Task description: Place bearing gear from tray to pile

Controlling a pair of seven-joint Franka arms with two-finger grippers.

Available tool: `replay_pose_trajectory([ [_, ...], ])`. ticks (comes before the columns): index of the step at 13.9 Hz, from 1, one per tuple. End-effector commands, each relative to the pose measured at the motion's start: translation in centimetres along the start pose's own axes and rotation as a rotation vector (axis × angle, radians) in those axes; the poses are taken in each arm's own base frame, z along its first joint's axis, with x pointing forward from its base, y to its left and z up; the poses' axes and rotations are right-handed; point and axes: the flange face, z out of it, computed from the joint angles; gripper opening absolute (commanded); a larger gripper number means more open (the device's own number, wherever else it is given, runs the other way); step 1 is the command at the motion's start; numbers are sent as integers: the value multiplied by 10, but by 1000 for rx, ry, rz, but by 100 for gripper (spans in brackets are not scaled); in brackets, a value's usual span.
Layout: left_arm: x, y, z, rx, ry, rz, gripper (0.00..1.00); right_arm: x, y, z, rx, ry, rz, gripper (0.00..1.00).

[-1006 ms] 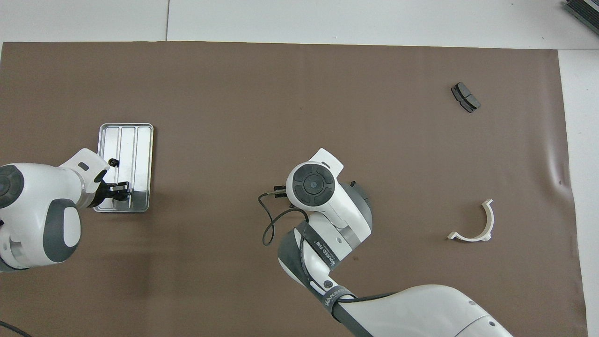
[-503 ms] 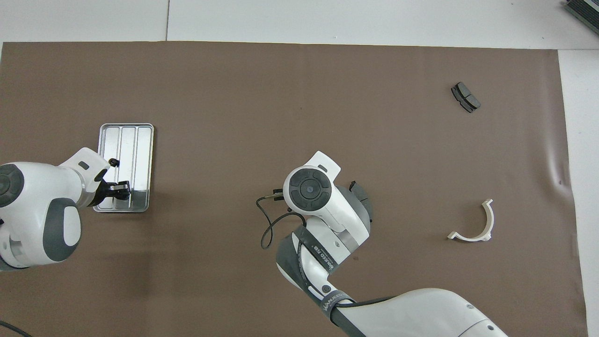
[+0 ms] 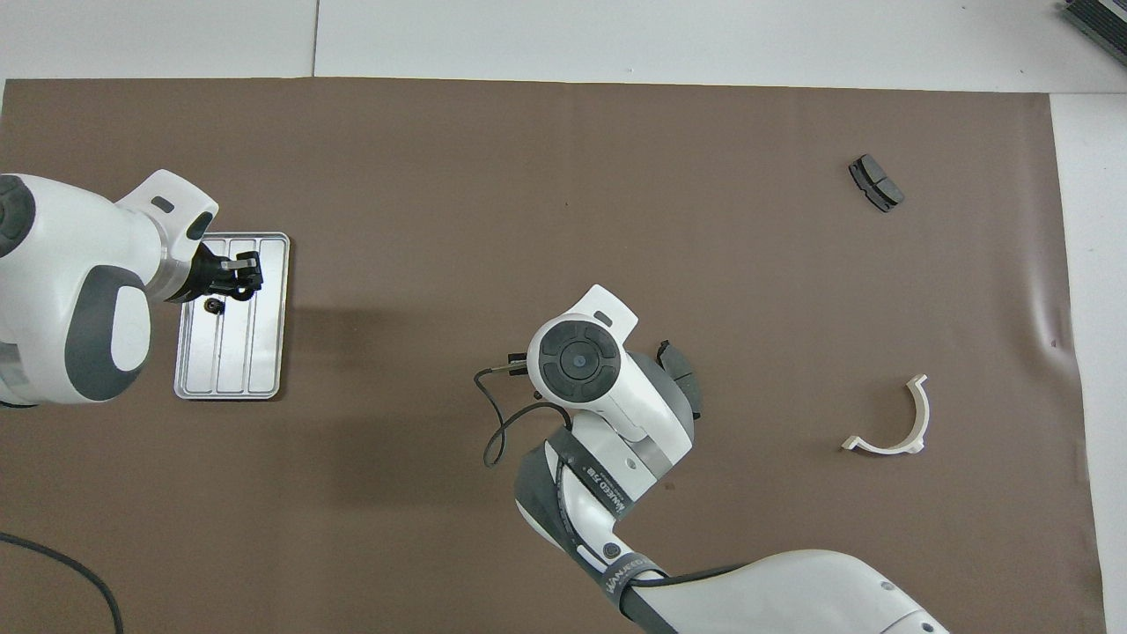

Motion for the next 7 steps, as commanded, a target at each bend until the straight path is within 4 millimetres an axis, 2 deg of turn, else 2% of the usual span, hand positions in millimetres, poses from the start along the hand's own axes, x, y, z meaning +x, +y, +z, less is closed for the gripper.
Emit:
replay_pose_trajectory([
  [1,-16,67,6,-15,12,-65,0,22,61,-72,-27,30,63,0],
  [2,-34,104,12,-24,15,-55,0,30,87,-89,-38,28,56,0],
  [4,-66,160,12,-35,10,-49,0,50,149,-115,-54,24,42,0],
  [6,-106,216,17,-40,-3,20,0,66,215,-126,-60,9,3,0],
  [7,-124,242,26,-49,1,31,0,73,248,-124,-64,7,-23,0],
])
